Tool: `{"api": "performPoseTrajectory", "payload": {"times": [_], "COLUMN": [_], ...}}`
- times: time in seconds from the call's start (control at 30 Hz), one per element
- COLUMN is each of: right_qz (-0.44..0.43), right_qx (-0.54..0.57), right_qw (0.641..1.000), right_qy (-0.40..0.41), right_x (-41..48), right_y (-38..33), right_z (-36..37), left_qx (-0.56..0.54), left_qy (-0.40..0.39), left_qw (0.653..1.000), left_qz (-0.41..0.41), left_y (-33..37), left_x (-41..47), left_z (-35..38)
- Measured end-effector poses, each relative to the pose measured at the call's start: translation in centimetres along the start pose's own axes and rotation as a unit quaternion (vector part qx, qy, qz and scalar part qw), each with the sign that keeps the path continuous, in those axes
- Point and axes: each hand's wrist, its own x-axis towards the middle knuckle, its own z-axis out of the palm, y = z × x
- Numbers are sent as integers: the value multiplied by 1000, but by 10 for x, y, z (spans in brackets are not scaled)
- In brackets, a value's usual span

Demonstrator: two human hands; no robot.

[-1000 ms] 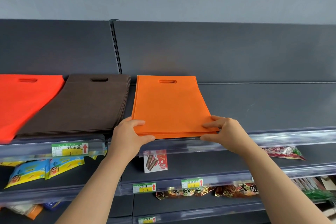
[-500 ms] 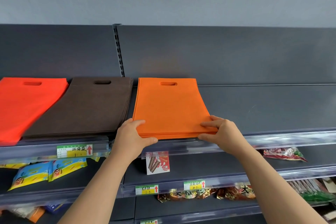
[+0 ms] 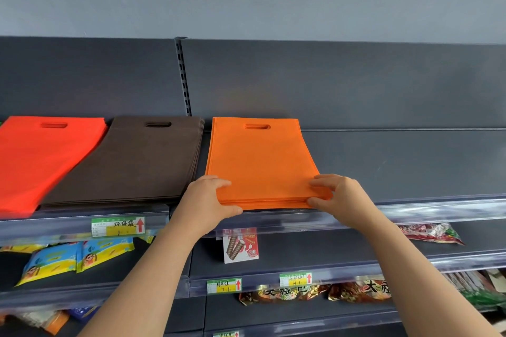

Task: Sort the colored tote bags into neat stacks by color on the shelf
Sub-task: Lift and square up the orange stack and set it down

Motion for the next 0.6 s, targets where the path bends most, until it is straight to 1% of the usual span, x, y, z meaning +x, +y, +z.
{"api": "performPoseTrajectory", "payload": {"times": [0.07, 0.17, 0.3, 0.4, 0.5, 0.6], "right_qz": [-5, -24, -23, -35, -43, -64], "right_qx": [-7, -32, -18, -37, -77, -87], "right_qw": [1000, 999, 1000, 999, 996, 993], "right_qy": [-4, -17, -4, -13, 8, 44], "right_x": [0, -1, -1, 1, 2, 2], "right_y": [-2, -4, -3, -2, -3, -5], "right_z": [-1, 0, 2, 2, 4, 5], "left_qx": [2, 0, 4, 8, -9, -29], "left_qy": [-3, 12, 5, 4, 23, 51], "left_qw": [1000, 1000, 1000, 1000, 1000, 998], "left_qz": [1, 6, 12, 11, 8, -2], "left_y": [-1, -3, -2, -1, -1, 1], "left_x": [0, 0, -1, 0, 1, 1], "left_z": [0, 1, 4, 6, 9, 10]}}
